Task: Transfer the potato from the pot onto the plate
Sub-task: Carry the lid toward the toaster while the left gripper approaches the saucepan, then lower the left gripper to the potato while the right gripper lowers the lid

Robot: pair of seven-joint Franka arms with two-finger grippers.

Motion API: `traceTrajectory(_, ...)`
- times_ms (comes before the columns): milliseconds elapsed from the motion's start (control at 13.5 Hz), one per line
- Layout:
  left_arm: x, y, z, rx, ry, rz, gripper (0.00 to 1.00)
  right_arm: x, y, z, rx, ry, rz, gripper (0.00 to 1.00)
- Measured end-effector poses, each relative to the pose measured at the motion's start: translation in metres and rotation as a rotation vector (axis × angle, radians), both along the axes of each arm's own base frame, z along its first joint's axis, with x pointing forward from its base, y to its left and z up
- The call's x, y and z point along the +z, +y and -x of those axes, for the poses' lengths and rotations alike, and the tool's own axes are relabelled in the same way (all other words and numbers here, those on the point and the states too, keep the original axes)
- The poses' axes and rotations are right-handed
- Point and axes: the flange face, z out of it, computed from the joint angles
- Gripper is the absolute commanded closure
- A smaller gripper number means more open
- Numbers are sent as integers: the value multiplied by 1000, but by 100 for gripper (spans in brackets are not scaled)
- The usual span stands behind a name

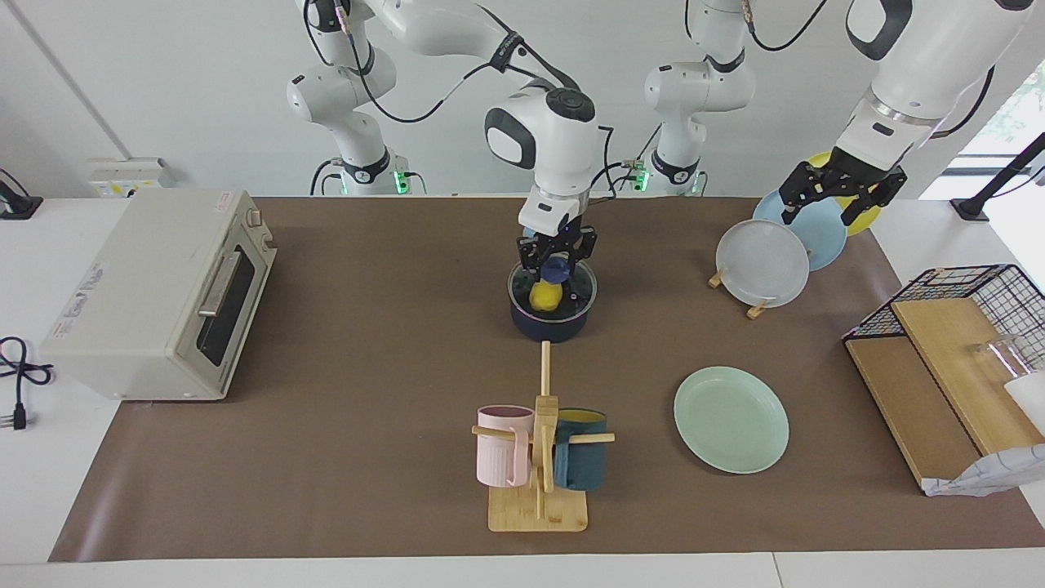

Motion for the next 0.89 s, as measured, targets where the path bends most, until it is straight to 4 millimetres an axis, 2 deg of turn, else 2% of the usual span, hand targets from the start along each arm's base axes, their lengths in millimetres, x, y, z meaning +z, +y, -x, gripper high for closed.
traceTrajectory(149, -1, -2, 0, -3, -2, 0, 0, 23, -17, -18, -13, -7, 2, 53)
traceTrajectory(371, -4, -24, 2, 6, 4, -1, 0, 41, -72, -59, -2, 9, -2, 53)
traceTrajectory(520, -6, -53, 6, 71, 7, -1, 0, 43, -124, -88, 10, 35, 2, 52)
traceTrajectory(669, -10, -93, 13, 107, -2, 3, 0, 39, -181, -112, 51, 70, 23, 52)
traceTrajectory(891, -18, -155, 36, 146, -2, 4, 0, 21, -280, -137, 136, 129, 43, 51)
